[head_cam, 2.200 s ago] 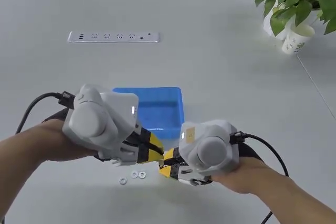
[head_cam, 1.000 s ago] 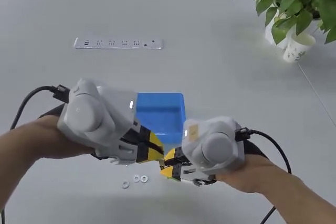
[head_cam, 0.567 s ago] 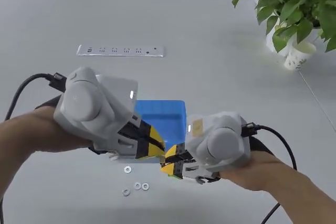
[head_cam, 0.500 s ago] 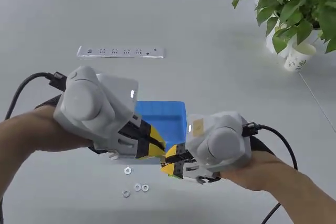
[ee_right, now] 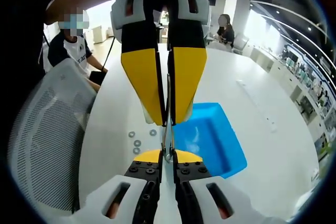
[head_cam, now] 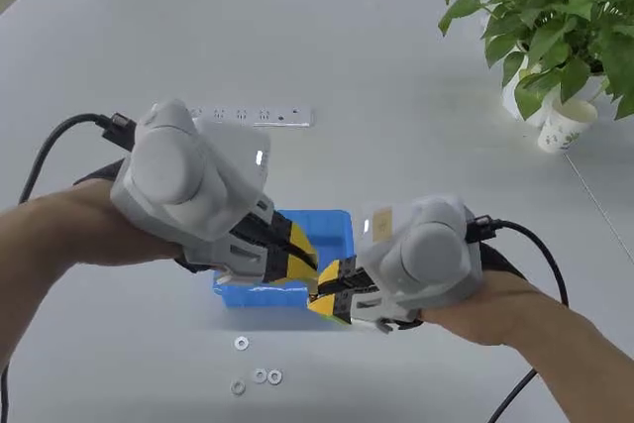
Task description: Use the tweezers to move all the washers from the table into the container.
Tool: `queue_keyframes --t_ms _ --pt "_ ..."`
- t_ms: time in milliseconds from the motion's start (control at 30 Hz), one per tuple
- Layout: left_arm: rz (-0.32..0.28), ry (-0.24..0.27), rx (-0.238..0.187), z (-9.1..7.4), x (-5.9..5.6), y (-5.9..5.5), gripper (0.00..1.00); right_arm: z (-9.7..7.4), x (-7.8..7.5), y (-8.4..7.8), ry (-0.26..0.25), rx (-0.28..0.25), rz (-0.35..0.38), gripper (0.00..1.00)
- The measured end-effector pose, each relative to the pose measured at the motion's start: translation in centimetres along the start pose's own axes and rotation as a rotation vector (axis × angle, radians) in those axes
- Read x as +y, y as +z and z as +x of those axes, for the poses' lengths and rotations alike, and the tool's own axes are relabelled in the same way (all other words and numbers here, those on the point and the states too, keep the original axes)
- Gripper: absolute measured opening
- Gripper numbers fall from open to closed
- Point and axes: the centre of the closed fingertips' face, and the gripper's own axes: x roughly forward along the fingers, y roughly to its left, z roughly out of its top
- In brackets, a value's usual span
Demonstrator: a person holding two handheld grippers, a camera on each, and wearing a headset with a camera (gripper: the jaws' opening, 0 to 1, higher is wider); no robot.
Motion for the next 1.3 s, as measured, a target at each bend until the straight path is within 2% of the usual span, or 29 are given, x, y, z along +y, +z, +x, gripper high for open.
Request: queue_keyframes --t_ms 233,700,900,1300 --pt "0.015 -0.004 0.01 -0.1 1.3 0.0 0.06 0.2 -1.4 0.2 -0.011 -0.007 0.005 0.09" --pt "0.033 -0.017 0.023 1.0 4.2 -1.3 0.06 1.4 -4.3 -0.8 -0.031 -0.005 0.033 0.09" --pt "0.045 -0.029 0.051 1.9 4.9 -2.4 0.06 2.5 -5.0 -1.8 -0.025 0.008 0.038 0.09" --pt "0.039 -0.047 0.053 3.7 6.1 -3.7 0.06 3.7 -6.2 -3.6 -0.014 0.032 0.066 0.09"
